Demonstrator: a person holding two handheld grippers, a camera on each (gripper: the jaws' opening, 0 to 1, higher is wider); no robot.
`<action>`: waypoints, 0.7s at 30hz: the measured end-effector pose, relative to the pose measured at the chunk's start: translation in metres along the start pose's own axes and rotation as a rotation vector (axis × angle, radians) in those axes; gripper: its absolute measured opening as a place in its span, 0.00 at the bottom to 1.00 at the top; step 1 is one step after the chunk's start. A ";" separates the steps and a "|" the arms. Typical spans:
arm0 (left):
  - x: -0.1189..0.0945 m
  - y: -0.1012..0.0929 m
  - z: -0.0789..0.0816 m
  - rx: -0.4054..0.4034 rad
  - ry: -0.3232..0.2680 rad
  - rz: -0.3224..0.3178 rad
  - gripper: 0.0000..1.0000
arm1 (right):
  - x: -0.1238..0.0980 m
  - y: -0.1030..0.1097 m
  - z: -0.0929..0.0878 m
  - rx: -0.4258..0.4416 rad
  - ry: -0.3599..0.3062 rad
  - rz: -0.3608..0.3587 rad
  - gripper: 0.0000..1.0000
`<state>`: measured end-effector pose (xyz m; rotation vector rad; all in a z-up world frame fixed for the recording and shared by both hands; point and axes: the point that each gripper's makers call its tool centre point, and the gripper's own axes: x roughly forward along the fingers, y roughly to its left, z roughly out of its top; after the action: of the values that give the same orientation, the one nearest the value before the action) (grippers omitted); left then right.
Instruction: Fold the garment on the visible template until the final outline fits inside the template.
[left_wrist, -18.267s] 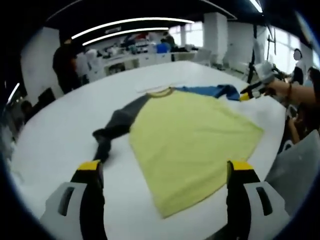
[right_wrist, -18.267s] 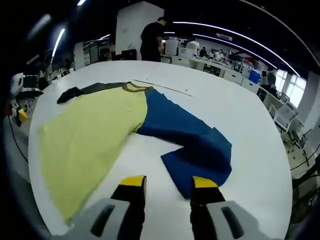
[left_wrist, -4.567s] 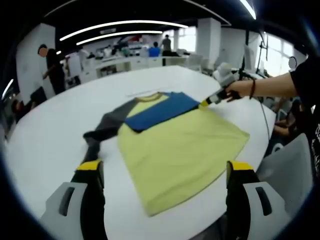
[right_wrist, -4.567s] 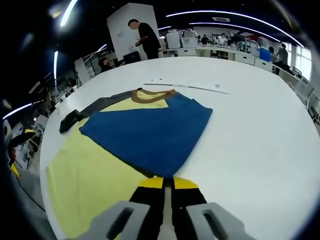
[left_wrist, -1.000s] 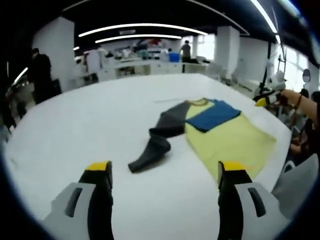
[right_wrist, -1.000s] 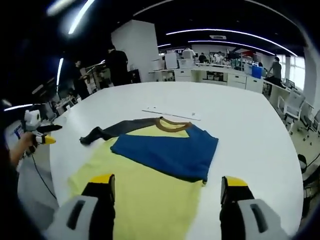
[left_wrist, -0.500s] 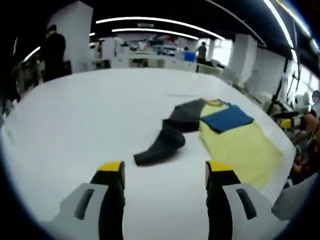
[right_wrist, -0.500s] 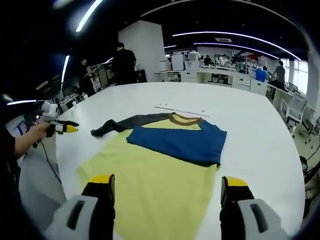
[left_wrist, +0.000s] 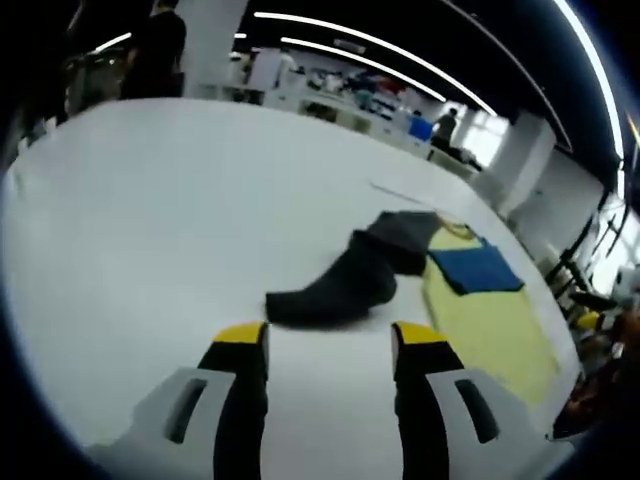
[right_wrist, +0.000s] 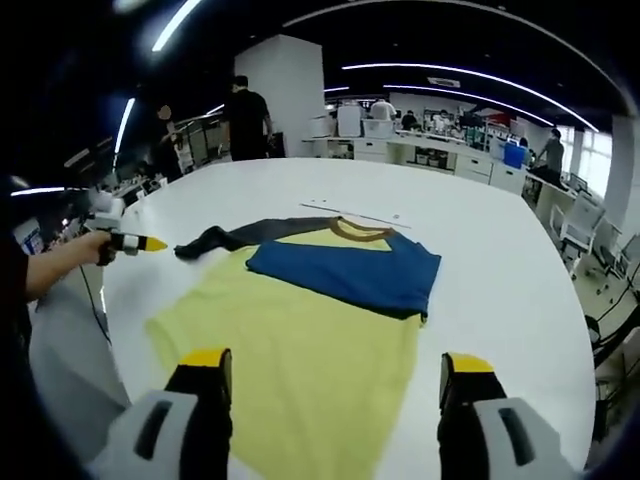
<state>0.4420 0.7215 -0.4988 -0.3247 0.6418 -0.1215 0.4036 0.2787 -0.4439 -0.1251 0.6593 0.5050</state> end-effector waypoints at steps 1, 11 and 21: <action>0.001 0.000 0.001 -0.013 -0.004 0.005 0.44 | 0.000 0.000 -0.001 -0.006 0.003 -0.003 0.86; 0.019 0.010 -0.001 -0.078 0.017 0.058 0.35 | 0.006 0.000 -0.004 -0.032 0.028 -0.010 0.84; 0.034 0.022 -0.004 -0.096 0.039 0.091 0.29 | 0.012 0.000 -0.012 -0.040 0.056 -0.010 0.82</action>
<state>0.4666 0.7345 -0.5283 -0.3860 0.7014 -0.0097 0.4055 0.2801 -0.4611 -0.1807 0.7034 0.5062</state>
